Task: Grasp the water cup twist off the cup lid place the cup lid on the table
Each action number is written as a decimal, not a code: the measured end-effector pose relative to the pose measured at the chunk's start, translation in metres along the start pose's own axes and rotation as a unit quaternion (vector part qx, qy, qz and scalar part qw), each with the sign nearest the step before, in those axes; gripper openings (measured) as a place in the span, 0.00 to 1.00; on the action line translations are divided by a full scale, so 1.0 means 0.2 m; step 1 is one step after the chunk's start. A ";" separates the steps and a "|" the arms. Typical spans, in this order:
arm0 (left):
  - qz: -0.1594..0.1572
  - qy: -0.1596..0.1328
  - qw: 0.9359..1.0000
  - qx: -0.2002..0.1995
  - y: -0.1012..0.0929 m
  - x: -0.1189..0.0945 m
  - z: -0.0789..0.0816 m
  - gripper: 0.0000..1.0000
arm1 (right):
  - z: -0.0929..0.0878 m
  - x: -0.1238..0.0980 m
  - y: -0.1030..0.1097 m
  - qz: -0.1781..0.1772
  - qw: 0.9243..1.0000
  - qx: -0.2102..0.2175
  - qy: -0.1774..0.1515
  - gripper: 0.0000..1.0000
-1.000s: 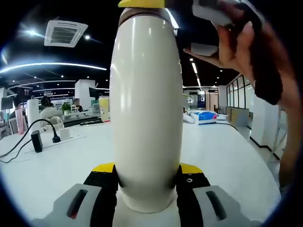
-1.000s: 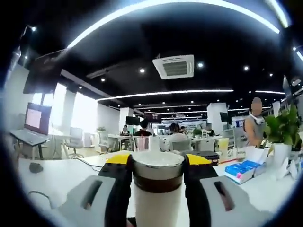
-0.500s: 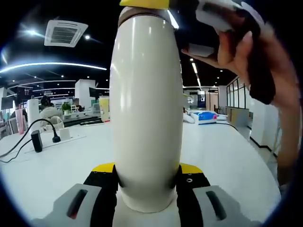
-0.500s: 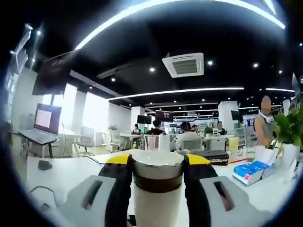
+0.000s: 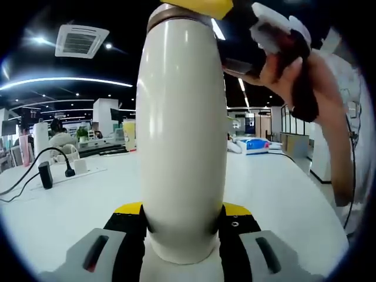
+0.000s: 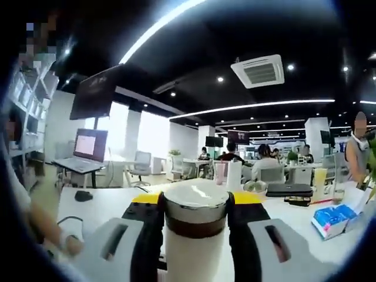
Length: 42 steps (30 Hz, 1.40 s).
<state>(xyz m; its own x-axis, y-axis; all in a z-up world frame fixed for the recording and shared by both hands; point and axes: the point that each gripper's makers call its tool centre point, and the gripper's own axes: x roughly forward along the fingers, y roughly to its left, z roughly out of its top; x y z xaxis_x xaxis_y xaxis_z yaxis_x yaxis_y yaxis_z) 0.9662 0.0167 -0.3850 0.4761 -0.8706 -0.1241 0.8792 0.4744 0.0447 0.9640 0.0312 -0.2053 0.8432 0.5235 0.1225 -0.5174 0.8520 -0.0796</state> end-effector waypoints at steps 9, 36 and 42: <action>-0.001 0.001 1.000 -0.002 0.00 -0.01 0.00 0.50 | -0.01 0.01 0.02 0.073 0.997 0.006 0.012 0.45; 0.000 0.001 1.000 -0.001 0.00 0.00 0.00 0.50 | -0.02 0.02 0.04 0.259 0.965 0.009 0.032 0.45; 0.000 0.001 1.000 -0.001 0.00 0.00 0.00 0.50 | -0.03 0.01 0.06 0.298 0.954 0.008 0.032 0.45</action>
<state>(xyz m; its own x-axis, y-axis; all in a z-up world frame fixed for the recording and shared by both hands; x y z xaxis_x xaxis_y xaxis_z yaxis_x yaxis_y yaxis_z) 0.9661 0.0167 -0.3851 0.4758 -0.8704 -0.1268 0.8793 0.4745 0.0422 0.9613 0.0426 -0.2119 0.4064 0.9137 -0.0004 -0.9091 0.4043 -0.1003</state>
